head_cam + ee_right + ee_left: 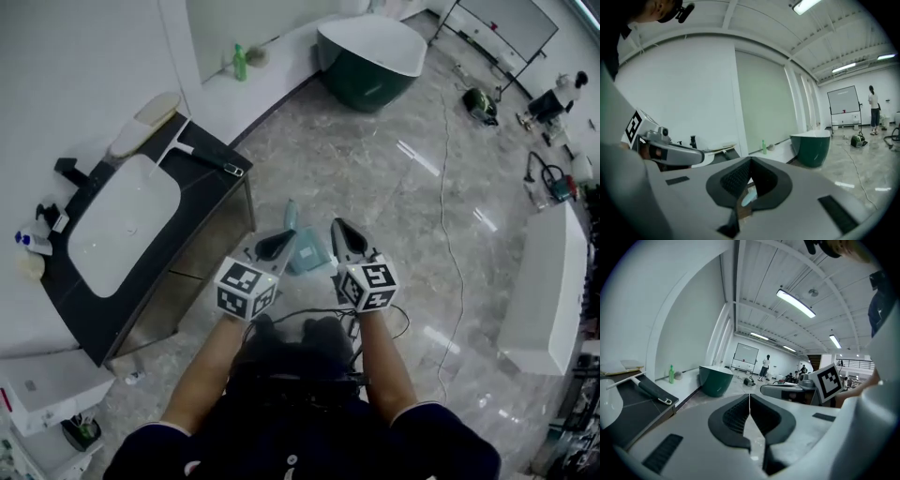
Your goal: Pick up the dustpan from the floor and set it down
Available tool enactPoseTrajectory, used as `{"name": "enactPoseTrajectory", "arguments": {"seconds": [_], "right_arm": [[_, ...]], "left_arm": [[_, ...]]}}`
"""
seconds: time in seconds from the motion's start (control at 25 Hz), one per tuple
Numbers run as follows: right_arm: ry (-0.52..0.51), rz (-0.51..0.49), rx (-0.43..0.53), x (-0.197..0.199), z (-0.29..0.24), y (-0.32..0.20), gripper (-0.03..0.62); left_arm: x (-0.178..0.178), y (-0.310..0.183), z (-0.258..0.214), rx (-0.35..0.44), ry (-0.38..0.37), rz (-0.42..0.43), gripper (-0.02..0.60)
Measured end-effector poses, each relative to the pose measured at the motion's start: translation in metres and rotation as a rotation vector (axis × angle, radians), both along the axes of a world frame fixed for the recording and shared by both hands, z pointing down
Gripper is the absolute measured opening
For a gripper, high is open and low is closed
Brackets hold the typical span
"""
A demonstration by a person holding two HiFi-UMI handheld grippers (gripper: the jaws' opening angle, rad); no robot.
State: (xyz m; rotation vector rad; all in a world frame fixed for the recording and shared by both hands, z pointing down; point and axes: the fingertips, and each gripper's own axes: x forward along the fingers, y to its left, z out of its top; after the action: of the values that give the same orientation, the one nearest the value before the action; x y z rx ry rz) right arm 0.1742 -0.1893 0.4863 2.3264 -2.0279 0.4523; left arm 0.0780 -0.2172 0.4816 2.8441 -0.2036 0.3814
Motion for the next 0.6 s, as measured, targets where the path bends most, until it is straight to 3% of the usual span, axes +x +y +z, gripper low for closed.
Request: {"name": "enactPoseTrajectory", "arguments": {"seconds": [0.28,0.6], "right_arm": [[0.066,0.002,0.129,-0.019,-0.087,0.015,0.006],[0.063,-0.061,0.155,-0.032,-0.109,0.015,0.006]], "left_arm": [[0.008,0.016,-0.054,0.071,0.068,0.062,0.014],[0.013,0.026,-0.069,0.089,0.069,0.057,0.015]]}}
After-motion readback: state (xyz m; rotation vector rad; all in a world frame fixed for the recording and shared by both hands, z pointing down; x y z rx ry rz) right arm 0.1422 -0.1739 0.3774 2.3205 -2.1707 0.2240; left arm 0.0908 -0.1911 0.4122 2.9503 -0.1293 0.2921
